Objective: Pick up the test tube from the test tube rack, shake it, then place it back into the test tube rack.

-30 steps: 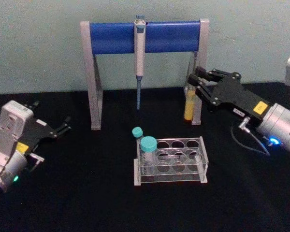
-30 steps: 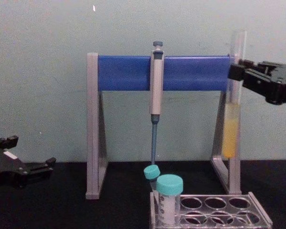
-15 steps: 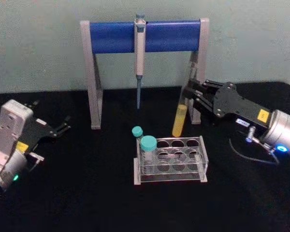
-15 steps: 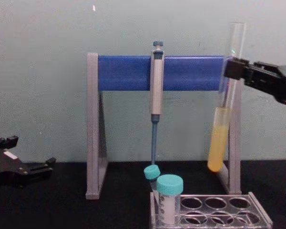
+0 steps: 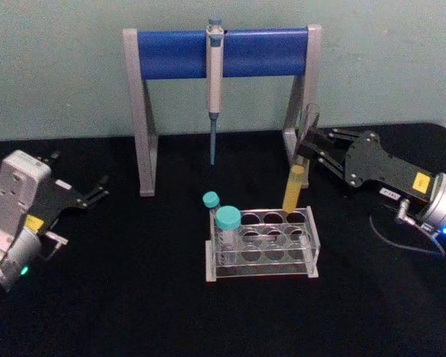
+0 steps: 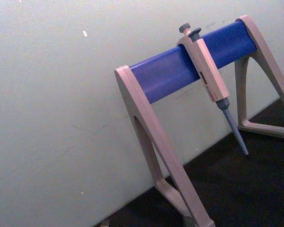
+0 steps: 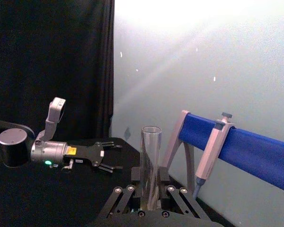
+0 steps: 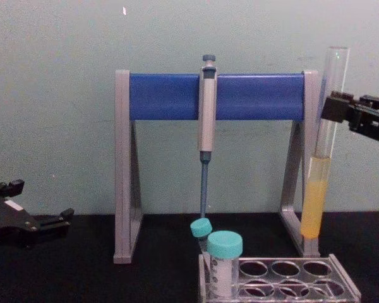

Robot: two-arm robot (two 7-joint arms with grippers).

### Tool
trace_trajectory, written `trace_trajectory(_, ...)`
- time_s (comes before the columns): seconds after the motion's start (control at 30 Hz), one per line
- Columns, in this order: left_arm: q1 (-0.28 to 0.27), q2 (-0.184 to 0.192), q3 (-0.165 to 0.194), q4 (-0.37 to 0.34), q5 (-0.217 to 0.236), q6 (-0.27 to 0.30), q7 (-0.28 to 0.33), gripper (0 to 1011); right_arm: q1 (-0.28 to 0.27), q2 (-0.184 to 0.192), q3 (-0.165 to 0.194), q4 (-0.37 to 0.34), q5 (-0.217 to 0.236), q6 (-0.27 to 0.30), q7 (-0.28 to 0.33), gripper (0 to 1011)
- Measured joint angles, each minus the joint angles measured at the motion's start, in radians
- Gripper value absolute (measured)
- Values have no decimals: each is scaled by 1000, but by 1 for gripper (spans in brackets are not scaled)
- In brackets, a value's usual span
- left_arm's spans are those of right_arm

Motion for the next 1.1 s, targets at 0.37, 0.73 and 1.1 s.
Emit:
trace_trajectory(0.37, 0, 0, 0, 0, 0, 0, 0, 1001, 4, 0, -8, 2, -5, -7, -12, 223)
trace_trajectory(0.73, 0, 0, 0, 0, 0, 0, 0, 1001, 6, -3, -10, 1, -4, -10, -17, 223)
trace_trajectory(1.1, 0, 0, 0, 0, 0, 0, 0, 1002, 6, -7, -9, 6, -4, -13, -29, 223)
